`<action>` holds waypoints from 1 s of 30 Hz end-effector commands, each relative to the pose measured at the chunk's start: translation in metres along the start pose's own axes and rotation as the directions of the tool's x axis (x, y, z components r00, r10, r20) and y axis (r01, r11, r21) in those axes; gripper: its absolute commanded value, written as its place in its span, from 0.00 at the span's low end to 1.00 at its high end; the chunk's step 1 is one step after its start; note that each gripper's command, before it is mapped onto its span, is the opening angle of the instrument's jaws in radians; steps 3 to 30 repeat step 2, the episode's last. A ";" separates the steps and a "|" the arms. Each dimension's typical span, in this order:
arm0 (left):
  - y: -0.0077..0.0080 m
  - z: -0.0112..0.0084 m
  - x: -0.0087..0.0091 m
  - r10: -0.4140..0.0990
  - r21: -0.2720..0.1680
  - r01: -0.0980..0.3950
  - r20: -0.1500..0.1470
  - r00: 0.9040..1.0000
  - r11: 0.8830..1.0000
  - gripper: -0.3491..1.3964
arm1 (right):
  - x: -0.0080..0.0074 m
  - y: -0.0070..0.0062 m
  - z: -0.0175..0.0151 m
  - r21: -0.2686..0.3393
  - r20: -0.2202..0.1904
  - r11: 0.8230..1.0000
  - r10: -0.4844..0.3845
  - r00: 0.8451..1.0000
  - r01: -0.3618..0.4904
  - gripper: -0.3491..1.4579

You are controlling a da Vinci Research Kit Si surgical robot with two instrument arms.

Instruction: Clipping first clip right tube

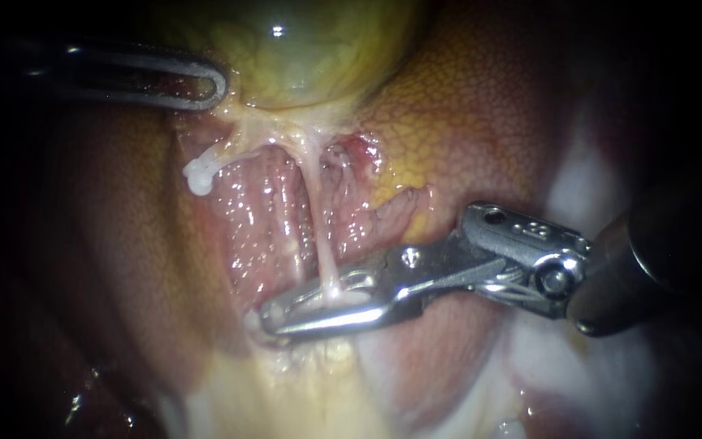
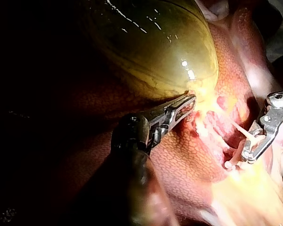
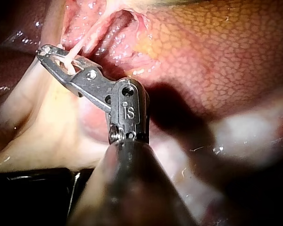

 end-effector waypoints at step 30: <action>0.0000 0.0000 0.0000 0.000 0.000 0.000 0.000 1.000 1.000 0.00 | -0.0001 0.0000 0.0000 0.000 0.000 1.000 -0.001 1.000 0.001 0.00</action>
